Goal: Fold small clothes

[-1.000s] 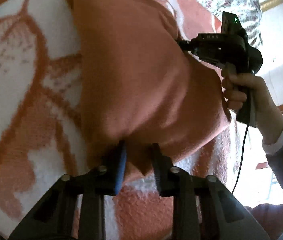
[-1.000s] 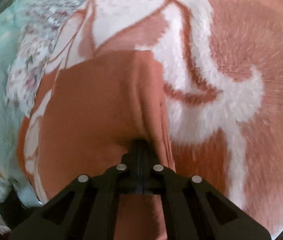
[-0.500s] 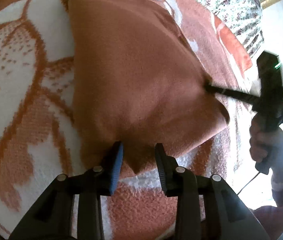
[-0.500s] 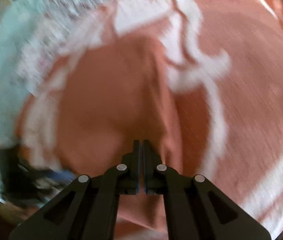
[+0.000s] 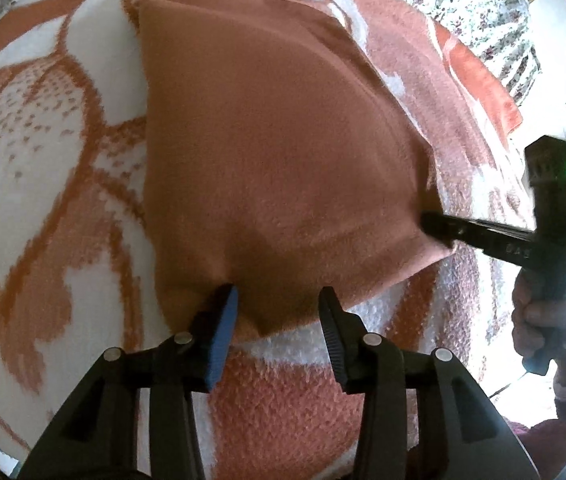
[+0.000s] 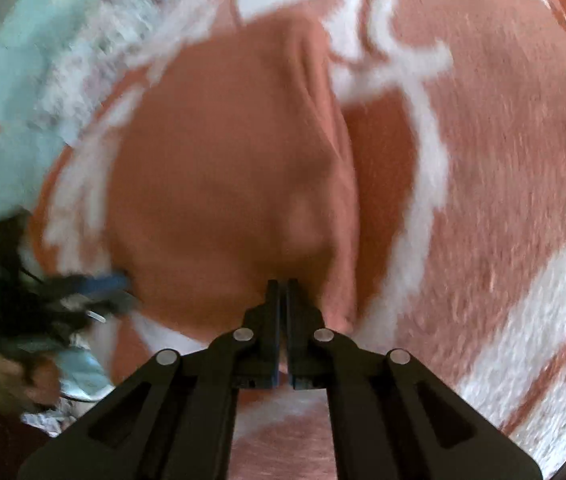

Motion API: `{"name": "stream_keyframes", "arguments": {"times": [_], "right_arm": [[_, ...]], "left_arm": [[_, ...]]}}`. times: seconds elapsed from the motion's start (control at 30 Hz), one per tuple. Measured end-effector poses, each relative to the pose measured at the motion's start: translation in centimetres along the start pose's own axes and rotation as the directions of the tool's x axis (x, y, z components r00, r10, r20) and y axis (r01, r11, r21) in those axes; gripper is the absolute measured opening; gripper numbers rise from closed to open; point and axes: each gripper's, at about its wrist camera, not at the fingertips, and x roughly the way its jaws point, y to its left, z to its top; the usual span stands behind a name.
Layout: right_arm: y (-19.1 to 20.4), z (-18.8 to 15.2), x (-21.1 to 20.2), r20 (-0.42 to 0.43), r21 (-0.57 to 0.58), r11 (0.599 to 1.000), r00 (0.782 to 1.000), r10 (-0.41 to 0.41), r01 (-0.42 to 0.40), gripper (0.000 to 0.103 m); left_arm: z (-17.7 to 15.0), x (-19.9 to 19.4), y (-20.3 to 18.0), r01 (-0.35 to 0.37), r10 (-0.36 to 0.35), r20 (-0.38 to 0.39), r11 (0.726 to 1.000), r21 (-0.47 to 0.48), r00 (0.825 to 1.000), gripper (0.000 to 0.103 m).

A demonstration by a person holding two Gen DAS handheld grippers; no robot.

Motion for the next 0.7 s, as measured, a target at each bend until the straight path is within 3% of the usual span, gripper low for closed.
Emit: {"name": "stream_keyframes", "arguments": {"times": [0.1,0.3,0.37,0.43,0.47,0.6,0.7], "right_arm": [[-1.7,-0.1,-0.4,0.029,0.094,0.992,0.997,0.076,-0.078,0.003],[-1.3,0.1,-4.0,0.122,0.084,0.987,0.984,0.126,-0.137,0.004],[-1.3,0.2,-4.6,0.140,0.087,0.983,0.979,0.149,-0.162,0.008],[-0.9,-0.1,-5.0,0.144,0.074,0.982,0.976,0.164,-0.176,0.031],[-0.9,-0.5,-5.1,0.148,0.066,0.982,0.975,0.165,-0.177,0.036],[0.0,-1.3,-5.2,0.144,0.056,0.979,0.972,0.188,-0.198,0.039],[0.5,-2.2,-5.3,0.125,0.041,0.980,0.974,0.188,-0.195,0.040]], "left_arm": [[-0.4,-1.1,0.1,0.006,-0.006,0.015,1.000,-0.015,1.000,0.043],[-1.4,-3.7,-0.3,-0.046,0.049,0.074,0.998,-0.051,0.996,0.054],[-1.7,-4.4,-0.5,-0.083,0.087,0.088,0.995,-0.053,0.992,0.056],[-2.1,-5.1,-0.9,-0.120,0.125,0.101,0.991,-0.056,0.987,0.058],[-2.3,-5.4,-1.1,-0.132,0.138,0.105,0.989,-0.059,0.985,0.059],[-3.4,-7.0,-1.5,-0.160,0.169,0.119,0.984,-0.079,0.978,0.062],[-4.2,-8.2,-1.7,-0.214,0.219,0.145,0.975,-0.055,0.965,0.071]]}}
